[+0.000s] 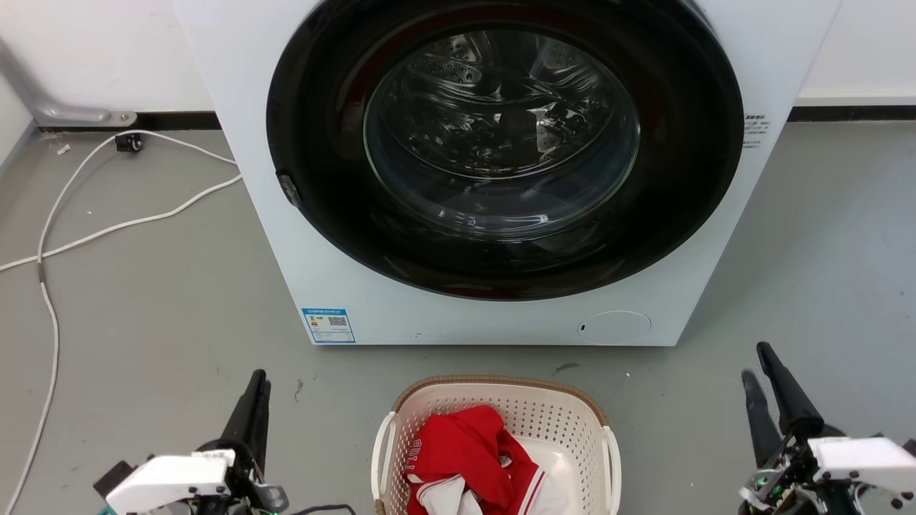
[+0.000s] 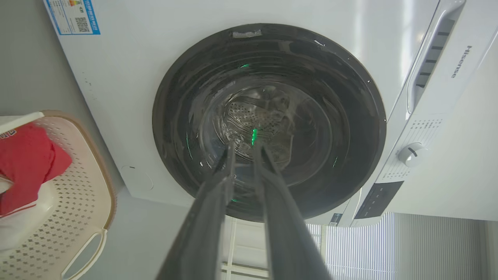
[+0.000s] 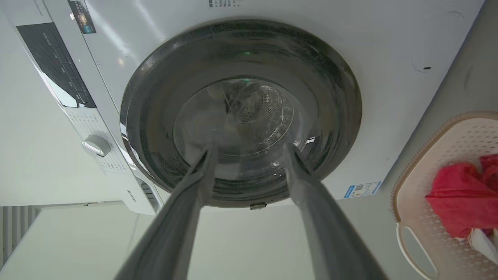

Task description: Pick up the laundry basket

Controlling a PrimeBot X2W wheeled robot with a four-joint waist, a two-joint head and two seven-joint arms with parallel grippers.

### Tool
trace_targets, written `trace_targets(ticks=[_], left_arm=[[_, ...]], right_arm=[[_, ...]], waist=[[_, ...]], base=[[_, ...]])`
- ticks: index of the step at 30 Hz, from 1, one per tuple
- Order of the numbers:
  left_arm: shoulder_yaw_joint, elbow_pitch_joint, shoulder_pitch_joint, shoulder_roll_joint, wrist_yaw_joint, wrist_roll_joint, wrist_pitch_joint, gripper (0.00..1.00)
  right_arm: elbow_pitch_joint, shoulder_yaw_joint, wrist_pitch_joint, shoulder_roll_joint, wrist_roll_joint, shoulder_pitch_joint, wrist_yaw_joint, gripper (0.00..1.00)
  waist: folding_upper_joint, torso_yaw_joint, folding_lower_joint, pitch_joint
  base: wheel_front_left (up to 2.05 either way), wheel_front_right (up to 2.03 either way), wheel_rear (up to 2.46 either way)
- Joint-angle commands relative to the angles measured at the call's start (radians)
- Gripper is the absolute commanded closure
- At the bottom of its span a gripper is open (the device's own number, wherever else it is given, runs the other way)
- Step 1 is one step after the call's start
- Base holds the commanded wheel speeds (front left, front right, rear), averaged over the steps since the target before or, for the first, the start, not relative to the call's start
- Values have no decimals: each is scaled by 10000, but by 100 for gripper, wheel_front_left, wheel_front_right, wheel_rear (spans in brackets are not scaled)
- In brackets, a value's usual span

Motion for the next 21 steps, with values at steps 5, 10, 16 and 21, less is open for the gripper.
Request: trace_targets(ticks=[5, 10, 16, 21], left_arm=[[-145, -252, 51, 13, -2, 157, -289, 0], [-191, -393, 207, 14, -6, 398, -629, 0], [11, -443, 299, 16, -8, 906, -897, 0], [231, -434, 355, 17, -11, 1442, -1105, 0]], right_arm=[[-284, 107, -289, -8, -162, 107, 0, 0], [-467, 57, -628, -6, -599, 315, 0, 0], [-611, -167, -897, -4, -1302, 416, 1, 0], [-821, -335, -1107, -3, -2442, 472, 1, 0]], waist=[[-1, -1, 0, -6], [-1, -6, 0, -12], [-1, -12, 0, -13], [-1, -9, 0, -17]], base=[[0, 0, 0], [0, 0, 0], [0, 0, 0], [0, 0, 0]])
